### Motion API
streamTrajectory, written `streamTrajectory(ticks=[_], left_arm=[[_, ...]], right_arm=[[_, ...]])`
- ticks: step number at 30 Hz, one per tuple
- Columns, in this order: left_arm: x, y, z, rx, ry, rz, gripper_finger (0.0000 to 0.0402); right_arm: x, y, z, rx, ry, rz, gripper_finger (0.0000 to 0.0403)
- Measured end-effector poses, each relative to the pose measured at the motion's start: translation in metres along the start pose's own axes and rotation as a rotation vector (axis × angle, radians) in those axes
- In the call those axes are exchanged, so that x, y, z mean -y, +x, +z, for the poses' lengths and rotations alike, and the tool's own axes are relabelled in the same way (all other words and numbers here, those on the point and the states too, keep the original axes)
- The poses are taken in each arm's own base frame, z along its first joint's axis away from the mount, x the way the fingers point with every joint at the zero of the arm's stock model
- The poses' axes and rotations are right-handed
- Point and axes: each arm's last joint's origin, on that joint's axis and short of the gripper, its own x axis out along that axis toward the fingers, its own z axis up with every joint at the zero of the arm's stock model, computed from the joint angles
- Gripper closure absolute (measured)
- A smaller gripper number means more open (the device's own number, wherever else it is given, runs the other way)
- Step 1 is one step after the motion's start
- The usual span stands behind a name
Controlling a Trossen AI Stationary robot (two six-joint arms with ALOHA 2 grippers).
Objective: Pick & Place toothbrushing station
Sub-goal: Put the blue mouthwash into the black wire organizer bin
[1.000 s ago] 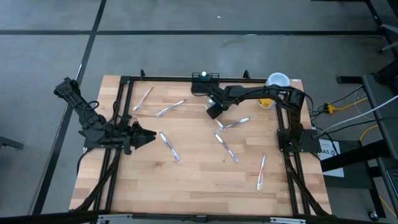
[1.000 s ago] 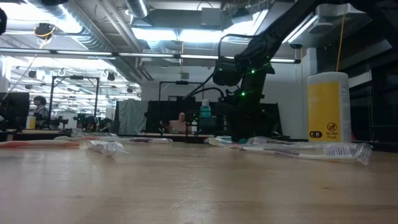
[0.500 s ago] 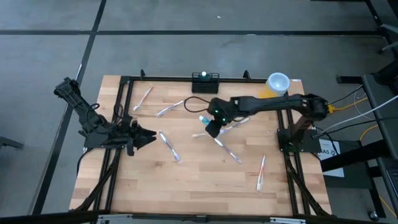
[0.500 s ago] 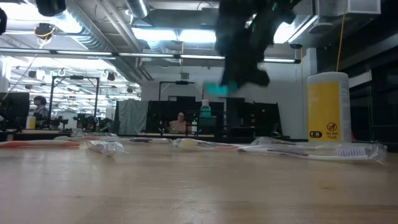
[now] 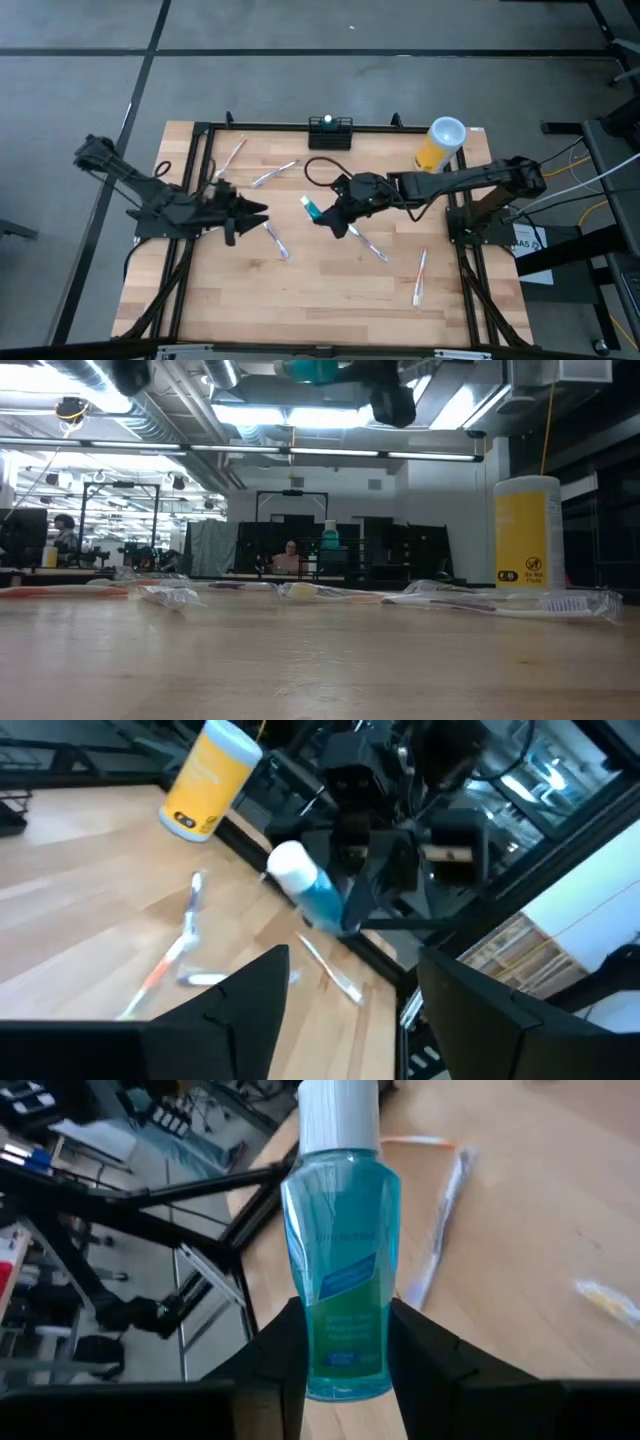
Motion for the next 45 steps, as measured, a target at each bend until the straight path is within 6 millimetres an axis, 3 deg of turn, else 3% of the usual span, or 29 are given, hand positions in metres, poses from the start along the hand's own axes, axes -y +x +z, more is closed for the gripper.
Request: streamTrajectory(ticks=[6,18,29,39,45], left_arm=[[-0.014,0.029,0.006,0.005,-0.157,0.029,0.0149],[-0.038,0.066,0.008,-0.103,-0.443,0.023,0.0156],[-0.052,0.096,0.024,-0.178,-0.451,0.010,0.0157],[-0.045,0.121,0.026,-0.256,-0.444,-0.018,0.0157],[-0.044,0.124,0.025,-0.279,-0.458,-0.020,0.0163]], right_arm=[[0.000,-0.003,-0.006,-0.005,-0.043,-0.110,0.0287],[0.008,-0.004,-0.010,-0.022,-0.167,-0.221,0.0289],[0.004,0.004,-0.019,-0.057,-0.200,-0.199,0.0290],[0.005,0.004,-0.018,-0.051,-0.218,-0.210,0.0291],[0.005,0.003,-0.018,-0.047,-0.227,-0.221,0.0291]])
